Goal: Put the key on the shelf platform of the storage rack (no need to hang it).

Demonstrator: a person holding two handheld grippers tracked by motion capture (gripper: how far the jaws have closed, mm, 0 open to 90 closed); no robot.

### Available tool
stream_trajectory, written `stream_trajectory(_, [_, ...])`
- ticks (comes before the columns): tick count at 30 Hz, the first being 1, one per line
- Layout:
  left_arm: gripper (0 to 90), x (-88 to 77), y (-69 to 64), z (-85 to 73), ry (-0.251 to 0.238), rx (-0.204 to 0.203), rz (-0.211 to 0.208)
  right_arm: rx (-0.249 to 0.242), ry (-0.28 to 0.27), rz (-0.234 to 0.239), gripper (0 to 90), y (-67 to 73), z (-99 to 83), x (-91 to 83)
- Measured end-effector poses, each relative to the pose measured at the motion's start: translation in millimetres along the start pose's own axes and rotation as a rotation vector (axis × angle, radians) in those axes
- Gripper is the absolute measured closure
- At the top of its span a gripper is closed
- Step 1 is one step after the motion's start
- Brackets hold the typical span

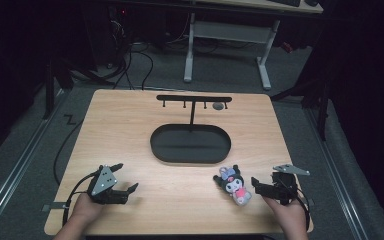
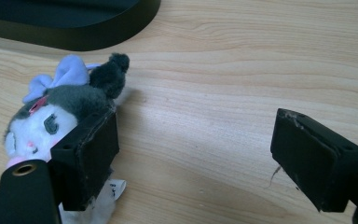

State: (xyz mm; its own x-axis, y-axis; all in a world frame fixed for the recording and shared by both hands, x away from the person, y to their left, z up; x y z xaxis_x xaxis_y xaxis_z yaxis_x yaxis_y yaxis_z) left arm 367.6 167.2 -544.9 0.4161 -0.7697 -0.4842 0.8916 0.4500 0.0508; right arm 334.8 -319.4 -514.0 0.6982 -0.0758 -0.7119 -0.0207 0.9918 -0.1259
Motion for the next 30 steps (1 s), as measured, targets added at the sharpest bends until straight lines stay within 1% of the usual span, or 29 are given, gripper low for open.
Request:
stream_trajectory(2, [15.5,-0.2,-0.2,0.0,0.001,0.002,-0.001,0.002,0.019,0.008,16.0,0.0,2.8,-1.8])
stream_trajectory(4, [15.5,-0.2,-0.8,0.0,0.0,0.007,-0.002,0.004,0.026,0.007,16.4,-0.2,4.2,-2.3])
stream_trajectory(5, [15.5,-0.2,-1.5,0.0,0.003,0.011,-0.004,0.011,0.049,0.02,16.6,-0.2,6.0,-3.4])
stream_trajectory(6, [15.5,-0.2,-1.5,0.0,0.003,0.011,-0.004,0.011,0.049,0.02,16.6,-0.2,6.0,-3.4])
stream_trajectory(8, [15.5,-0.3,-1.8,0.0,0.002,0.016,-0.008,-0.018,0.069,-0.001,16.6,-0.2,7.6,-3.9])
stream_trajectory(10, [15.5,-0.3,-2.1,0.2,-0.002,0.018,-0.011,-0.029,0.092,-0.006,16.5,1.1,9.3,-3.9])
stream_trajectory(11, [15.5,0.0,-1.9,0.3,-0.001,0.021,-0.013,-0.035,0.112,-0.009,16.2,1.8,10.4,-2.9])
stream_trajectory(12, [15.5,1.2,-1.3,0.6,0.002,0.021,-0.023,-0.042,0.127,-0.011,16.2,2.1,10.7,-2.3])
stream_trajectory(13, [15.5,1.2,-1.3,0.6,0.002,0.021,-0.023,-0.042,0.127,-0.011,16.2,2.1,10.7,-2.3])
stream_trajectory(14, [15.5,1.7,-0.4,0.8,0.001,0.018,-0.025,-0.049,0.135,-0.016,16.2,2.2,11.2,-1.3])
stream_trajectory(15, [15.5,1.3,0.8,0.9,0.001,0.01,-0.026,-0.061,0.156,-0.019,16.4,2.9,13.0,-0.1])
stream_trajectory(18, [15.5,1.2,1.7,1.1,-0.005,0.001,-0.024,-0.071,0.174,-0.023,16.4,2.3,16.0,1.3])
stream_trajectory(20, [15.5,1.3,1.9,1.2,-0.006,0.0,-0.023,-0.061,0.18,-0.023,16.4,1.4,18.7,1.8])
stream_trajectory(22, [15.5,2.1,2.3,1.3,0.0,-0.002,-0.023,-0.064,0.186,-0.023,16.4,0.8,19.9,2.3])
stream_trajectory(24, [15.5,3.2,2.4,1.4,0.007,-0.001,-0.023,-0.094,0.203,-0.037,16.4,-0.6,22.0,3.6])
stream_trajectory(26, [15.5,3.7,2.5,1.4,0.008,-0.003,-0.024,-0.107,0.21,-0.04,16.4,-1.7,23.3,4.7])
stream_trajectory(29, [15.5,3.1,3.0,1.1,0.01,-0.01,-0.03,-0.113,0.222,-0.038,16.6,-2.2,23.6,5.7])
stream_trajectory(30, [15.5,2.6,2.8,1.3,0.004,-0.007,-0.031,-0.107,0.235,-0.034,17.2,-2.2,22.9,6.7])
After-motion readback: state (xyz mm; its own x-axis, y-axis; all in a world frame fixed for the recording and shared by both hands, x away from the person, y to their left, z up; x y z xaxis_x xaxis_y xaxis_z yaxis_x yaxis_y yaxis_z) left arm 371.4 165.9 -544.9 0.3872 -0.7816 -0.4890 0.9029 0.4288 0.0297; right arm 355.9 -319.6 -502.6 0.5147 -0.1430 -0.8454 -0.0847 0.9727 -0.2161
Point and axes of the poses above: each handheld gripper's, and its own axes: x roughly forward along the jaws, z roughly out of its top, y roughly to its left, the point moved 5 cm from there along x, roughly forward along the jaws, and after that the axes turned 14 degrees about -z, right-handed, at the moved point
